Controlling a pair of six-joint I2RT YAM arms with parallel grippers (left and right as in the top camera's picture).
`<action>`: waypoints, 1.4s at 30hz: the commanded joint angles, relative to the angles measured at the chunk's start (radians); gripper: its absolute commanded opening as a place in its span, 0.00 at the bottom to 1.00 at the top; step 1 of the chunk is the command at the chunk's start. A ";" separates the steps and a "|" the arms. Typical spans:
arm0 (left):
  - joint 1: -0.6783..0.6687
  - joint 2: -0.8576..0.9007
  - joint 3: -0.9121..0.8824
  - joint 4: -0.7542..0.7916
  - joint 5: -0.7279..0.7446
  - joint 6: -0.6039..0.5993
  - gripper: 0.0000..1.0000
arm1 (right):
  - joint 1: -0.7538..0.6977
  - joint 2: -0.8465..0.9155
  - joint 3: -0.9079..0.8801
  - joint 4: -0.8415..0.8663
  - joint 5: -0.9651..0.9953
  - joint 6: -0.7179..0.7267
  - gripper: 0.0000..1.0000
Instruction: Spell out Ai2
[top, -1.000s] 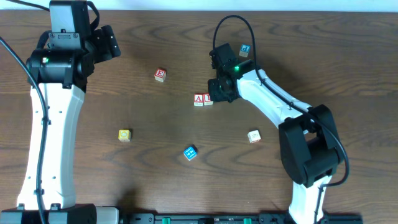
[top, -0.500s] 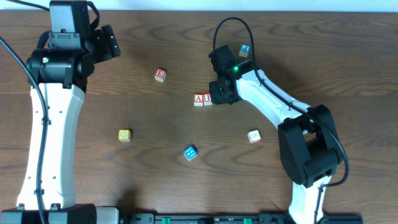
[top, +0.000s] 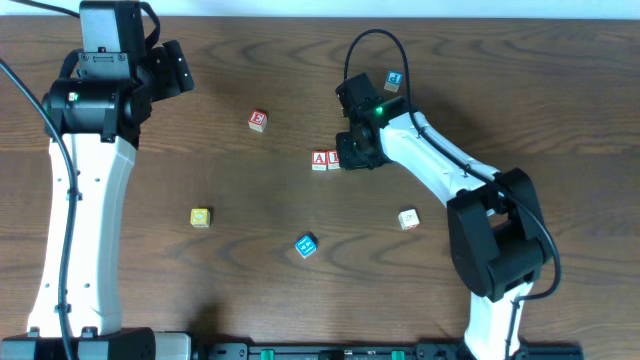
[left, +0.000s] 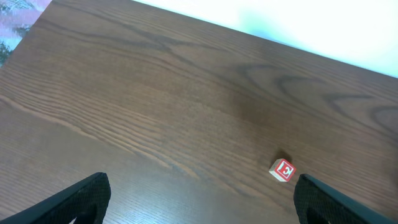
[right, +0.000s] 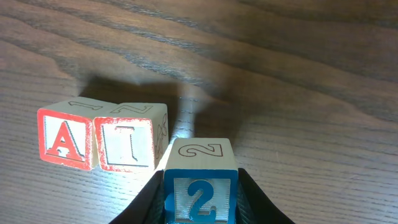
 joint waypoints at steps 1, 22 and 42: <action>0.002 0.002 -0.010 0.001 0.005 0.014 0.95 | 0.013 -0.003 0.013 -0.005 -0.008 0.014 0.01; 0.002 0.002 -0.010 0.001 0.005 0.013 0.95 | 0.013 -0.003 0.013 -0.007 -0.034 0.010 0.01; 0.002 0.002 -0.010 0.002 0.005 0.013 0.95 | 0.013 -0.003 0.013 0.050 0.005 -0.003 0.15</action>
